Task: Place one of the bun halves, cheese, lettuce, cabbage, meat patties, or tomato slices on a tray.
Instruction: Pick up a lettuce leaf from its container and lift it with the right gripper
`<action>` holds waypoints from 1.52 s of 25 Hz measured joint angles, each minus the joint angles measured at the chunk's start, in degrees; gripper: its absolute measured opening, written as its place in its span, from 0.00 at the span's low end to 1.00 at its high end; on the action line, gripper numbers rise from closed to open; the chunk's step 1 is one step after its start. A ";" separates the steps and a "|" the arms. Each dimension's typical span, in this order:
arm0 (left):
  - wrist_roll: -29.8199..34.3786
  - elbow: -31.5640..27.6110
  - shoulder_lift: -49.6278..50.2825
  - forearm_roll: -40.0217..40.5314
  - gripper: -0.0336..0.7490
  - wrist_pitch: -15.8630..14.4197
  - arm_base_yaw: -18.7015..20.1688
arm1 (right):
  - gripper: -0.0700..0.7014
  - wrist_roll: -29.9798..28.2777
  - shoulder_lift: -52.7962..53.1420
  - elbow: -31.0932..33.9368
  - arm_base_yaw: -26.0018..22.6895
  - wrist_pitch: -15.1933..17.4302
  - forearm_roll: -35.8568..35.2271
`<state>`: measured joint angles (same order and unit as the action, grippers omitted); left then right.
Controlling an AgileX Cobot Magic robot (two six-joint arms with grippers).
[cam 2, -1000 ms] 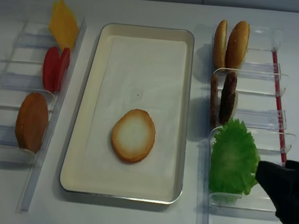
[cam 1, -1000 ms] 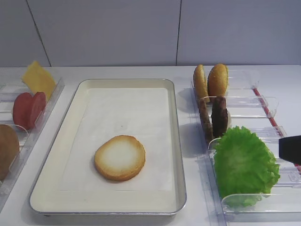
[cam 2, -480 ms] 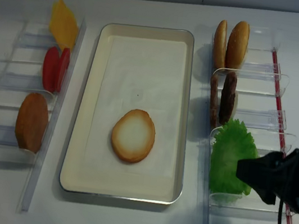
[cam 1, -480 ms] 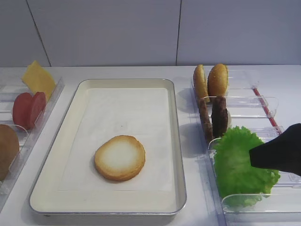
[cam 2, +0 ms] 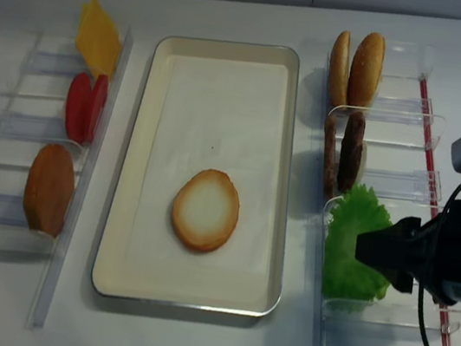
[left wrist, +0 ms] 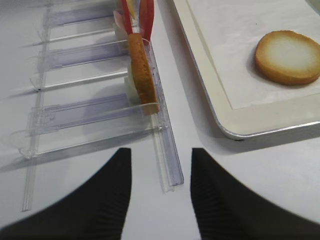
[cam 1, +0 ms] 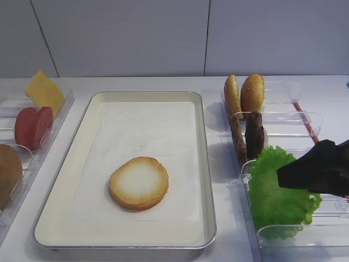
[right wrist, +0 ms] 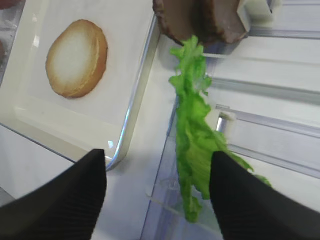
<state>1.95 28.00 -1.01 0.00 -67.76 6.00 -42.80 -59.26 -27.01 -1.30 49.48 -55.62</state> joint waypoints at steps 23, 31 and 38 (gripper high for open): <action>0.00 0.00 0.00 0.00 0.42 0.00 0.00 | 0.17 -3.32 -3.38 0.00 0.00 -0.69 -3.65; 0.00 0.00 0.00 0.00 0.42 0.00 0.00 | 0.12 -0.41 -2.62 -4.80 0.00 4.61 -2.59; 0.00 0.00 0.00 0.00 0.42 0.00 0.00 | 0.11 4.01 -0.51 -11.78 1.10 12.02 -3.37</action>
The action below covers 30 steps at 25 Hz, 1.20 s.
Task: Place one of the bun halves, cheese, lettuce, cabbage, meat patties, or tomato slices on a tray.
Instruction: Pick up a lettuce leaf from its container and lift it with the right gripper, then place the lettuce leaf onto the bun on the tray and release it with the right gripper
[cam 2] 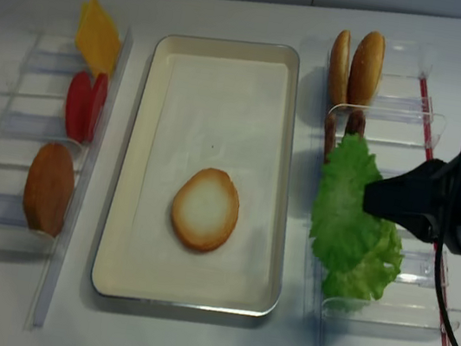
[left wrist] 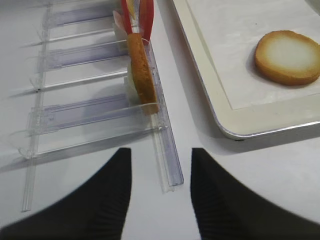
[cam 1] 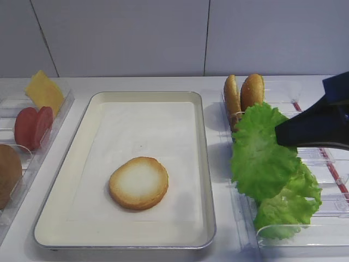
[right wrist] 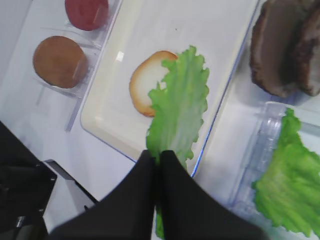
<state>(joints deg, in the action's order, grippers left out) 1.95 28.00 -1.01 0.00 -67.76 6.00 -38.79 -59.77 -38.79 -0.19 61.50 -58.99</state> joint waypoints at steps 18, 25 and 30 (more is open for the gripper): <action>0.00 0.00 0.00 0.00 0.42 0.00 0.00 | 0.11 0.26 -23.46 -12.24 33.36 -18.65 -10.73; 0.00 0.00 0.00 0.00 0.42 0.00 0.00 | 0.11 0.08 -35.03 -22.66 36.34 -19.02 -11.35; 0.00 0.00 0.00 0.00 0.42 0.00 0.00 | 0.11 0.08 -40.72 -25.75 36.34 -19.02 -11.13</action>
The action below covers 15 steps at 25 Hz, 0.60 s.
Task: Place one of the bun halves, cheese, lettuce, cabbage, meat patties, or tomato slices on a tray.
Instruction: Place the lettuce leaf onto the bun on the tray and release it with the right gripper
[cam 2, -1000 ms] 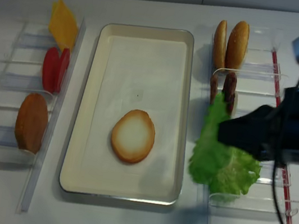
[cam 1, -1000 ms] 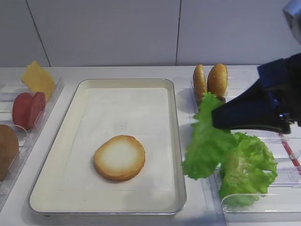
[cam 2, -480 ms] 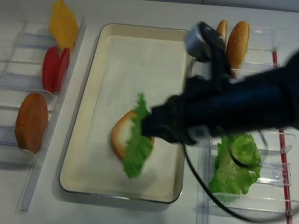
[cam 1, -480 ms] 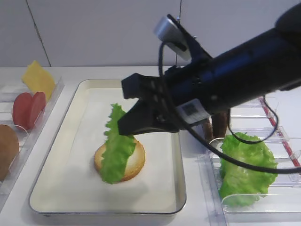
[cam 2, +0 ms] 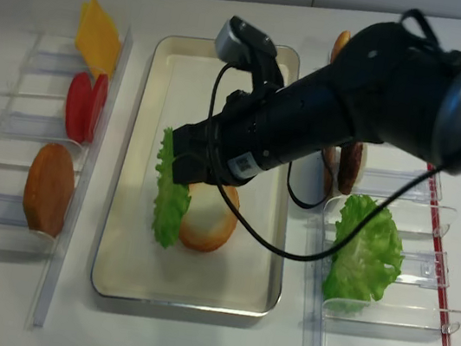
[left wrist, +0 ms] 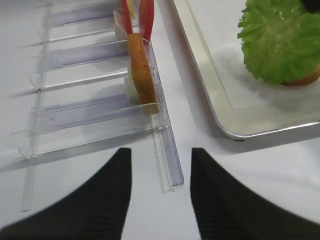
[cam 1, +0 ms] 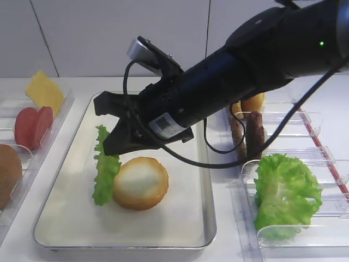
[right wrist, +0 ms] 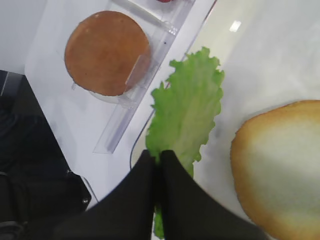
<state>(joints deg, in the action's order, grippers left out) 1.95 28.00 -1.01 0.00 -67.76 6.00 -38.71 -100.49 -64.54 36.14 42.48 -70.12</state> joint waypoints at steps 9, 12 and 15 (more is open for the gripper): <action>0.00 0.00 0.00 0.00 0.42 0.00 0.00 | 0.11 4.48 -1.17 -0.30 -1.61 -0.15 9.94; 0.00 0.00 0.00 0.00 0.42 0.00 0.00 | 0.11 6.34 -1.17 -0.30 -2.38 -0.44 12.85; 0.00 0.00 0.00 0.00 0.42 0.00 0.00 | 0.11 6.98 -1.26 -0.30 -2.61 -0.58 14.39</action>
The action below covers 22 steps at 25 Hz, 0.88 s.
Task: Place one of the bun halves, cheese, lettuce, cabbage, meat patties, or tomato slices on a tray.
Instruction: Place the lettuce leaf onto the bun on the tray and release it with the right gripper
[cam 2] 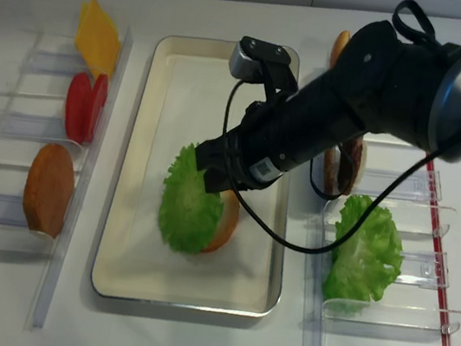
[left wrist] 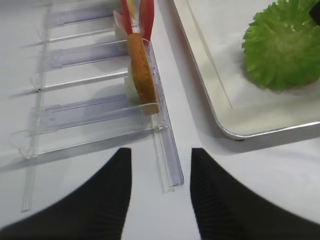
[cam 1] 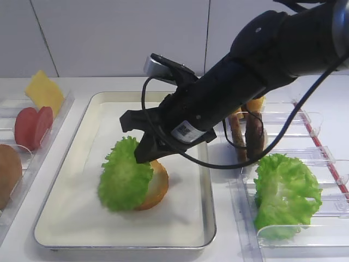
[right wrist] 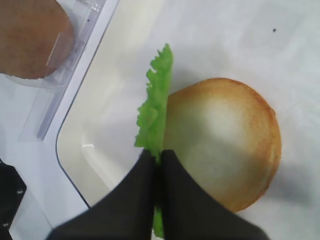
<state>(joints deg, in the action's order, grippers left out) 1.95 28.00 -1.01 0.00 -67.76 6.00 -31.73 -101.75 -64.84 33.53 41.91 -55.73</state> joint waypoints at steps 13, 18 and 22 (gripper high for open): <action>0.00 0.00 0.00 0.00 0.42 0.00 0.00 | 0.11 4.88 0.00 -0.03 0.00 -1.44 8.23; 0.00 0.00 0.00 0.00 0.42 0.00 0.00 | 0.11 4.99 -0.99 -0.03 0.00 -1.78 8.35; 0.00 0.00 0.00 0.00 0.42 0.00 0.00 | 0.11 4.96 -1.32 -0.03 0.00 -2.15 8.66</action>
<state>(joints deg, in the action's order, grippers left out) 1.95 28.00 -1.01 0.00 -67.76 6.00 -26.77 -103.07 -64.88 33.53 39.76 -47.08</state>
